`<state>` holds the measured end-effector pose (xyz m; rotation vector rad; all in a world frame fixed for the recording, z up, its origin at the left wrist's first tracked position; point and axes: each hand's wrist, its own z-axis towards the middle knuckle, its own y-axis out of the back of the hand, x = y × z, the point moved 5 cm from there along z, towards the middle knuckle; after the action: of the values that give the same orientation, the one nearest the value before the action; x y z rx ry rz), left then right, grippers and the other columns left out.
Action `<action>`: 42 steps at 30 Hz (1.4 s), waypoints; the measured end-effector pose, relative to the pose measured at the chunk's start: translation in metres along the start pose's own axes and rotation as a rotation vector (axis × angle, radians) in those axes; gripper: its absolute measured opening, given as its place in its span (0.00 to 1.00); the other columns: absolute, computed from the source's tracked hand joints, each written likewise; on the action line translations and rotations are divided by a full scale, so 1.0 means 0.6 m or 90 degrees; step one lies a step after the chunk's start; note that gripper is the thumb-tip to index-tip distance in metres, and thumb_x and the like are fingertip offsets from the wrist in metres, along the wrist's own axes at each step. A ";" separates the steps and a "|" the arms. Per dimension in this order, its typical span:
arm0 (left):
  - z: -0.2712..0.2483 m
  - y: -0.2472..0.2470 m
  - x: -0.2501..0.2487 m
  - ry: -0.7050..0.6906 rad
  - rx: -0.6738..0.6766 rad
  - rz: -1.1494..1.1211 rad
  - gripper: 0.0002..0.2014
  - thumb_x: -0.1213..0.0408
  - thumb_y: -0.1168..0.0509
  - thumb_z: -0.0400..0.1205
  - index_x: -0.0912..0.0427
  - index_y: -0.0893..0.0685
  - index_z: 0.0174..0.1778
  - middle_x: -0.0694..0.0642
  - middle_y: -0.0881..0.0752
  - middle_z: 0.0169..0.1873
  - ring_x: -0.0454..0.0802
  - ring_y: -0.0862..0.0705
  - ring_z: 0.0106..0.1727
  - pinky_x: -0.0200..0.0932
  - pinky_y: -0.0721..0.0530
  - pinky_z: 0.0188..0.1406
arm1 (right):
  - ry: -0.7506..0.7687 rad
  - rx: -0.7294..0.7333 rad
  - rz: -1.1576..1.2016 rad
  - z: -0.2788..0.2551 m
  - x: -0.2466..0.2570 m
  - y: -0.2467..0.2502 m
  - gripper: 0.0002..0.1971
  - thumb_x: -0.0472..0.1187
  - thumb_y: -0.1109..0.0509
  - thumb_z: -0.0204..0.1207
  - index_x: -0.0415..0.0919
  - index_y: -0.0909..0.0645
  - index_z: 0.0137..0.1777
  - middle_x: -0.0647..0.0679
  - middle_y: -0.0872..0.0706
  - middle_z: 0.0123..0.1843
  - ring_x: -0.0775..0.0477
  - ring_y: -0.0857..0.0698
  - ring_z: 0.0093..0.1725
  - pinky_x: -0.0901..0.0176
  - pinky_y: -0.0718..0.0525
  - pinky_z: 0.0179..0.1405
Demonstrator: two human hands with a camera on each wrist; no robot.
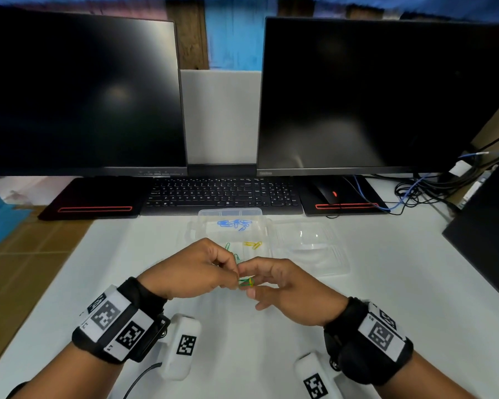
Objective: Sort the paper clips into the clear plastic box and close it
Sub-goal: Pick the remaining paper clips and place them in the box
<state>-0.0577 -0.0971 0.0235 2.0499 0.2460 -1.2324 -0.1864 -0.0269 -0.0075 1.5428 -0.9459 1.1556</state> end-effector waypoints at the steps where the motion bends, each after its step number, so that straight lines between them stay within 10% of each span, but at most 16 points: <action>1: 0.000 -0.002 0.000 -0.001 0.008 0.002 0.04 0.69 0.29 0.70 0.68 0.12 0.34 0.44 0.25 0.16 0.39 0.31 0.21 0.35 0.32 0.25 | -0.005 0.005 0.003 0.000 -0.002 0.000 0.13 0.32 0.33 0.79 0.46 0.16 0.59 0.52 0.13 0.55 0.57 0.18 0.51 0.55 0.13 0.47; 6: 0.000 -0.001 0.003 0.018 0.019 -0.021 0.06 0.63 0.30 0.65 0.63 0.12 0.31 0.45 0.23 0.18 0.42 0.30 0.23 0.38 0.32 0.26 | -0.025 -0.046 0.043 0.000 -0.003 0.012 0.03 0.33 0.25 0.74 0.40 0.15 0.42 0.40 0.12 0.42 0.48 0.16 0.44 0.56 0.15 0.42; 14: 0.008 0.016 0.010 0.020 -0.087 -0.113 0.10 0.67 0.30 0.65 0.72 0.15 0.33 0.53 0.22 0.20 0.46 0.25 0.21 0.33 0.27 0.22 | 0.062 -0.259 -0.146 -0.004 0.005 0.037 0.02 0.40 0.22 0.71 0.43 0.08 0.39 0.56 0.09 0.34 0.60 0.17 0.32 0.71 0.19 0.39; 21: 0.019 0.000 0.021 0.032 -0.160 -0.202 0.07 0.74 0.32 0.74 0.65 0.15 0.30 0.53 0.22 0.19 0.46 0.24 0.18 0.36 0.30 0.22 | 0.104 -0.376 -0.388 -0.017 0.019 0.015 0.10 0.51 0.31 0.73 0.48 0.12 0.39 0.50 0.12 0.27 0.46 0.17 0.28 0.52 0.16 0.33; 33: 0.030 -0.024 0.034 0.057 -0.204 -0.282 0.12 0.74 0.32 0.74 0.60 0.16 0.24 0.54 0.20 0.20 0.47 0.24 0.19 0.37 0.30 0.21 | 0.136 -0.254 -0.453 -0.013 0.022 -0.006 0.15 0.50 0.31 0.75 0.43 0.17 0.31 0.49 0.17 0.23 0.48 0.23 0.24 0.55 0.20 0.31; 42: 0.042 0.008 0.071 0.107 -0.307 -0.234 0.06 0.65 0.27 0.76 0.64 0.10 0.38 0.54 0.13 0.28 0.47 0.21 0.17 0.36 0.30 0.19 | 0.072 -0.205 -0.387 -0.004 -0.001 0.017 0.11 0.43 0.37 0.78 0.44 0.15 0.40 0.47 0.11 0.33 0.46 0.15 0.34 0.51 0.16 0.40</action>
<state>-0.0504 -0.1255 -0.0166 1.7241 0.9386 -1.0738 -0.1965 -0.0268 -0.0053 1.3482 -0.4972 0.6137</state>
